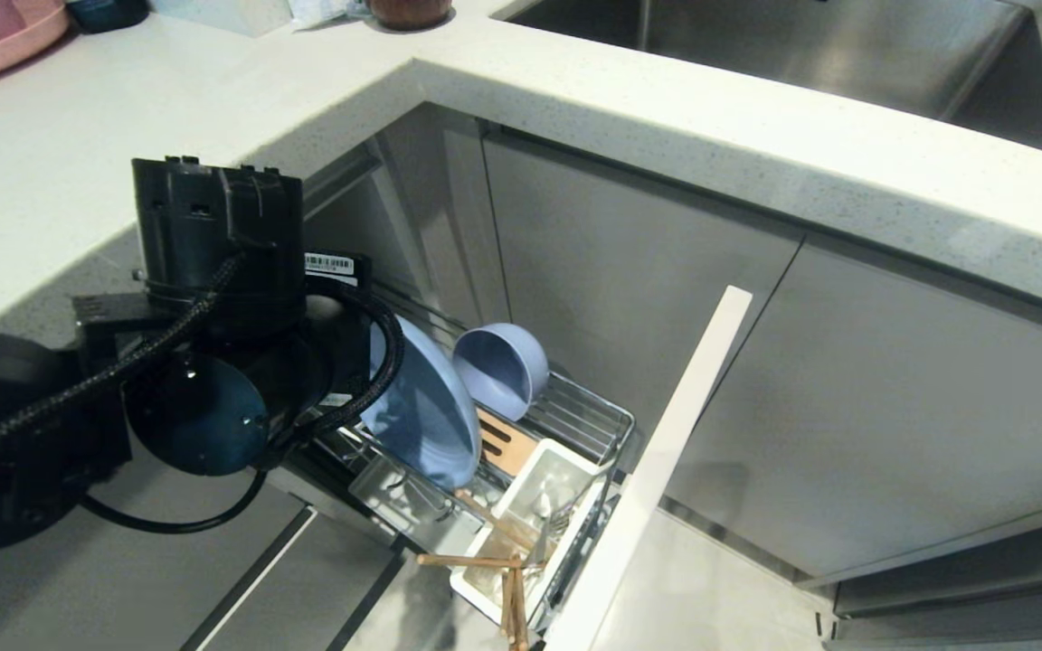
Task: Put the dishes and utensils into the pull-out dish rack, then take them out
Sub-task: Pick up the plate and place it in the cupboard
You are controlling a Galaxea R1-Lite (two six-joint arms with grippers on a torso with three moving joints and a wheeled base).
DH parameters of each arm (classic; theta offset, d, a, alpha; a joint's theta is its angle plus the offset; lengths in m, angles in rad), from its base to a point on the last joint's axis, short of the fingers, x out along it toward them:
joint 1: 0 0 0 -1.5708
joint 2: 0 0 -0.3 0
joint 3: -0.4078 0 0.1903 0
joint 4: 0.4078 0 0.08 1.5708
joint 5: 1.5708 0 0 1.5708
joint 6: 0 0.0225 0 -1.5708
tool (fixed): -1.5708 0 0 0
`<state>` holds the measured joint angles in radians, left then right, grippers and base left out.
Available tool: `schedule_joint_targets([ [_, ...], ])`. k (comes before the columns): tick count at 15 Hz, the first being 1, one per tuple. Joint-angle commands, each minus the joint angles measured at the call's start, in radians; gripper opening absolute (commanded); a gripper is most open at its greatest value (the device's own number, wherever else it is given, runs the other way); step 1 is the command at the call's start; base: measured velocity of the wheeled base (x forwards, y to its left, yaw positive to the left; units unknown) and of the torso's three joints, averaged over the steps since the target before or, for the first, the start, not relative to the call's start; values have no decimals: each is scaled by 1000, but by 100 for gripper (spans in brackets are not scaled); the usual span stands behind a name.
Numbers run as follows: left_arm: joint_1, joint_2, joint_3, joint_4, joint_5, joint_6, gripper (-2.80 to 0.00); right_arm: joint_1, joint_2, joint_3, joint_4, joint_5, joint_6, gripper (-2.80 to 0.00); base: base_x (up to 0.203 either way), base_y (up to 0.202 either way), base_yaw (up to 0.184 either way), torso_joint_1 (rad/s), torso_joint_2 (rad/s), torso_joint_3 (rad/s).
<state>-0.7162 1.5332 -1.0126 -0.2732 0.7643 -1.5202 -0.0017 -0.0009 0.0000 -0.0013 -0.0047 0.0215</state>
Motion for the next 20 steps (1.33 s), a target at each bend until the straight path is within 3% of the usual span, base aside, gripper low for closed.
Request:
schedule_joint_targets([
  [1, 0, 13, 10, 0, 11, -12, -280, 0, -2, 2, 0, 0, 0, -280, 0, 0, 0, 0, 0, 0],
  [7, 0, 17, 23, 94, 16, -82, -280, 0, -2, 2, 0, 0, 0, -280, 0, 0, 0, 0, 0, 0],
  [13, 12, 18, 38, 95, 16, -84, -280, 0, -3, 2, 0, 0, 0, -280, 0, 0, 0, 0, 0, 0],
  [14, 12, 16, 37, 95, 16, -84, -22, 0, -4, 2, 0, 0, 0, -280, 0, 0, 0, 0, 0, 0],
  [15, 12, 15, 37, 95, 16, -84, 0, 0, -2, 2, 0, 0, 0, -280, 0, 0, 0, 0, 0, 0],
  [20, 9, 5, 34, 134, 18, -82, 0, 0, -4, 2, 0, 0, 0, -280, 0, 0, 0, 0, 0, 0],
])
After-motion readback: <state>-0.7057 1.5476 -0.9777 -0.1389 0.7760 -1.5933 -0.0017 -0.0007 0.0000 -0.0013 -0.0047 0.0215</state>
